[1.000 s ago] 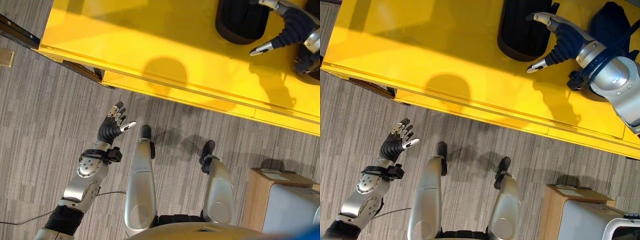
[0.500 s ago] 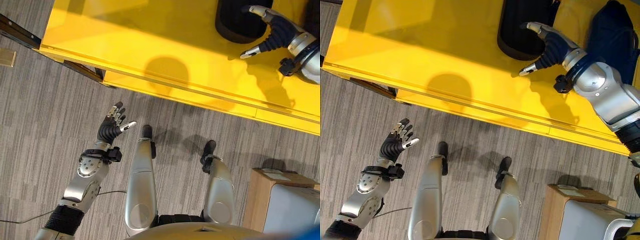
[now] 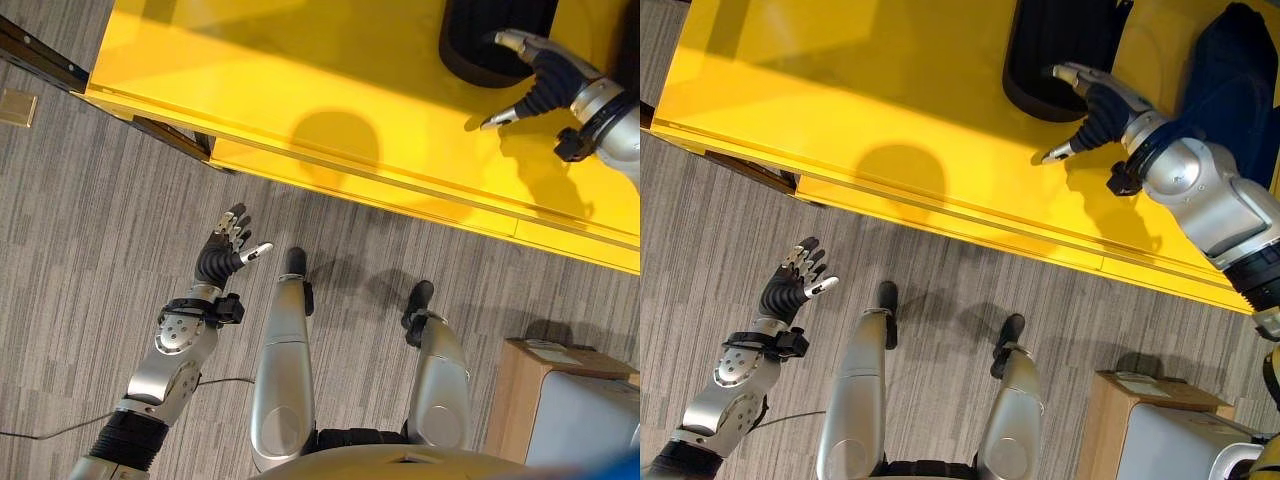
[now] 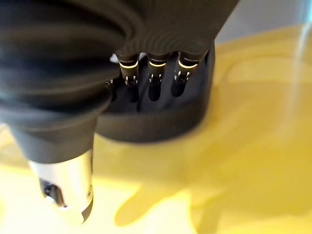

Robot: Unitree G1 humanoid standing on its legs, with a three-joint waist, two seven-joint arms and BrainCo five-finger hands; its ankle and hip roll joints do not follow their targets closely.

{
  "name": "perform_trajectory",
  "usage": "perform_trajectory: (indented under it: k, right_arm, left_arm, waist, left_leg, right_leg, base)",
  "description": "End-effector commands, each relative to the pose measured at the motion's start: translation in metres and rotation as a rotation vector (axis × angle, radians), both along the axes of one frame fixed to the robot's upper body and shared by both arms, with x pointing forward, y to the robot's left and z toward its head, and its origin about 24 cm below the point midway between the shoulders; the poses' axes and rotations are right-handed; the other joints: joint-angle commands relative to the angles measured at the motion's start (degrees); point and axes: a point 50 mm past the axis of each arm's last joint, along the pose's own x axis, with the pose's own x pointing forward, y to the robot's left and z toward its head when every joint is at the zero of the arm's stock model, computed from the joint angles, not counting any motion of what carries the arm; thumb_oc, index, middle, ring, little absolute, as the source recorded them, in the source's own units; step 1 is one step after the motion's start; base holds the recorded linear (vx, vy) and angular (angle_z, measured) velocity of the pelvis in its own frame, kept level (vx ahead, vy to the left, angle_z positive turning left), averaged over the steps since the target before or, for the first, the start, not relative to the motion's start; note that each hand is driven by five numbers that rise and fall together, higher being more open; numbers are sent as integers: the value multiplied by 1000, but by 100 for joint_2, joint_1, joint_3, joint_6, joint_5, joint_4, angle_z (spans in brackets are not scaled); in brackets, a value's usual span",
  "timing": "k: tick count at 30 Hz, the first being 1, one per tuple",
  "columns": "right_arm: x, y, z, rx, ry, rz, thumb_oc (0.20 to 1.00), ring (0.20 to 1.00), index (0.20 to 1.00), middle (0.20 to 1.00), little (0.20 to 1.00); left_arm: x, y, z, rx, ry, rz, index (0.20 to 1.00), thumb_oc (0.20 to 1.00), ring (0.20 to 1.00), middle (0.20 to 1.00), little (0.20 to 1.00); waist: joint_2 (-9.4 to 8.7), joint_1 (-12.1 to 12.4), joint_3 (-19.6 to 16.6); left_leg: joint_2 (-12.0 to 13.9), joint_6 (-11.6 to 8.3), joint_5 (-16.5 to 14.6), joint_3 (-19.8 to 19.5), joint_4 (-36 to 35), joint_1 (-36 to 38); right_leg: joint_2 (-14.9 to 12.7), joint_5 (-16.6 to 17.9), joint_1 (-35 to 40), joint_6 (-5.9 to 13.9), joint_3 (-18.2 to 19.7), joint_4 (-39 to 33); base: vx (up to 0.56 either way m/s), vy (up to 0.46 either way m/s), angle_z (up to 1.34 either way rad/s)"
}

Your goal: Move parts from the plastic box to the shelf.

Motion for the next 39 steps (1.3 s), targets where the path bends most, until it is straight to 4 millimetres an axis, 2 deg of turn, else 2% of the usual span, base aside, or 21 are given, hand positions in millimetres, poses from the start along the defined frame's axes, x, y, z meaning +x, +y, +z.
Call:
perform_trajectory:
  k: [1,9,30,39]
  right_arm:
    - [-5,-6,20,2,-81,-20,1000,1000,1000,1000,1000]
    - [-9,-19,6,6,-19,-43,1000,1000,1000,1000,1000]
    - [-19,-3,11,23,-37,53,1000,1000,1000,1000,1000]
    - [-24,0,8,25,-25,85,1000,1000,1000,1000,1000]
  left_arm:
    - [-6,-7,15,-25,-91,-22,1000,1000,1000,1000,1000]
    - [-4,-8,16,-16,-96,-36,1000,1000,1000,1000,1000]
    - [-3,-8,20,-16,-113,-39,1000,1000,1000,1000,1000]
    - [-3,-6,20,-20,-115,-31,1000,1000,1000,1000,1000]
  waist:
    - [19,27,-29]
    - [0,-3,-16]
    - [-29,-35,-42]
    - [-49,-26,-52]
  left_leg:
    - [201,-223,181,-116,-231,-62]
    - [206,-221,175,-117,-229,-49]
    - [211,-218,177,-129,-246,-43]
    - [196,-208,169,-138,-223,-61]
  right_leg:
    - [-84,-187,179,-71,59,612]
    - [-77,-193,160,-67,69,626]
    - [-63,-184,172,-47,62,597]
    - [-63,-181,168,-44,56,606]
  base:
    - [0,0,0]
    - [0,0,0]
    - [0,0,0]
    - [0,0,0]
